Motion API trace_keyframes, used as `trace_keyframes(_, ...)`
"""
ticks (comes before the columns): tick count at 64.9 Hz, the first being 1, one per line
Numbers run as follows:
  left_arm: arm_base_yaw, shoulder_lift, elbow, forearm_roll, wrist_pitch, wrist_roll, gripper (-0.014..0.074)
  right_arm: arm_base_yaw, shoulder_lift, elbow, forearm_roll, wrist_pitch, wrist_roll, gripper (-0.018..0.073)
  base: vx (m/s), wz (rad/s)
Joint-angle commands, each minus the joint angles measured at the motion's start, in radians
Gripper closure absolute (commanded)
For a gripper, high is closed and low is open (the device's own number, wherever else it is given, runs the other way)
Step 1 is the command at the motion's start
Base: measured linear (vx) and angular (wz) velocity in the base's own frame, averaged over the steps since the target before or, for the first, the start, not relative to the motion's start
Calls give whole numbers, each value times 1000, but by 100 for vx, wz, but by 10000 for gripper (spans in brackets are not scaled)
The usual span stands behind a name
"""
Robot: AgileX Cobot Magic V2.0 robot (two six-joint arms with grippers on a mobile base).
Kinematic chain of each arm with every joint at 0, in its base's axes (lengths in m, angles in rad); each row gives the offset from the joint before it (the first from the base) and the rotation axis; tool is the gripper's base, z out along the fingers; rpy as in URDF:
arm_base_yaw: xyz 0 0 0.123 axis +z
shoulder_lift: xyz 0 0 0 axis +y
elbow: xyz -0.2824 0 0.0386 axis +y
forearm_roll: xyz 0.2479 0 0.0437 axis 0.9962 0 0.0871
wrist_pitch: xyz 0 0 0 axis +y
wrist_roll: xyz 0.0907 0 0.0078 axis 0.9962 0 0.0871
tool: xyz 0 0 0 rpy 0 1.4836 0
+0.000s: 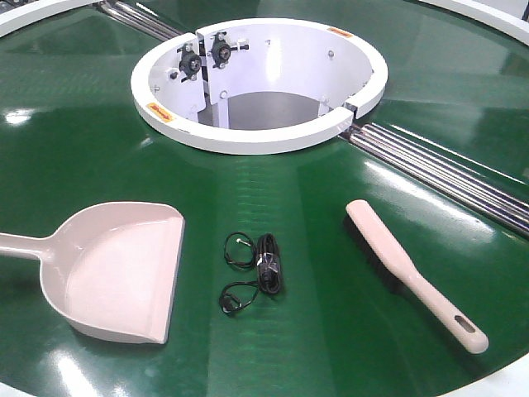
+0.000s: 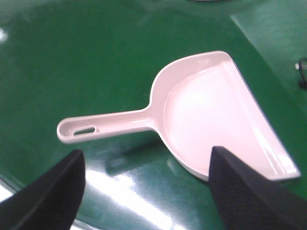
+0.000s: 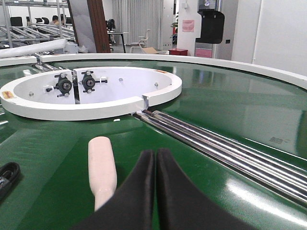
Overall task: Clean and inspect green conveyor with broom and dustpan
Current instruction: 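Lower the left gripper onto the beige dustpan handle and grasp it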
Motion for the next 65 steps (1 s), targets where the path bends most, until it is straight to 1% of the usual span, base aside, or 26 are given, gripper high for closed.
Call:
trace_keyframes(1,-1,97,-136,-77,44,244,108,-6,-11,4,-10,-72,-1,568,0,0)
trace_keyframes(3,-1,128,-163,-106,76,323,108,-6,-11,4,-10,-72,-1,568,0,0)
trace_keyframes(4,-1,150,-181,-123,88,383,108,-6,-11,4,-10,-72,-1,568,0,0)
trace_keyframes(8,-1,224,-235,-159,137,552,108,-6,-11,4,-10,-72,-1,568,0,0)
trace_keyframes(11,-1,273,-266,-164,159,635,108,-6,-11,4,-10,-72,-1,568,0,0)
trace_keyframes(16,-1,358,-307,-151,169,705,108,-6,-11,4,-10,-72,-1,568,0,0)
trace_keyframes(20,-1,416,-326,-121,168,728,108,-6,-11,4,-10,-72,-1,568,0,0)
trace_keyframes(25,-1,487,-330,-54,156,776,108,-6,-11,4,-10,-72,-1,568,0,0)
trace_keyframes(29,-1,542,-330,30,156,805,108,-6,-11,4,-10,-72,-1,568,0,0)
trace_keyframes(35,-13,598,-330,182,156,805,108,-6,-11,4,-10,-72,-1,568,0,0)
trace_keyframes(39,-25,624,-330,259,143,808,108,-6,-11,4,-10,-72,-1,568,0,0)
trace_keyframes(42,-34,636,-330,295,123,816,108,-6,-11,4,-10,-72,-1,568,0,0)
trace_keyframes(48,-37,666,-333,299,76,832,108,-6,-11,4,-10,-72,-1,568,0,0)
trace_keyframes(56,-37,727,-352,300,93,854,108,-6,-11,4,-10,-72,-1,568,0,0)
trace_keyframes(59,-37,747,-369,299,105,873,108,-6,-11,4,-10,-72,-1,568,0,0)
trace_keyframes(65,-37,782,-410,268,125,902,108,-6,-11,4,-10,-72,-1,568,0,0)
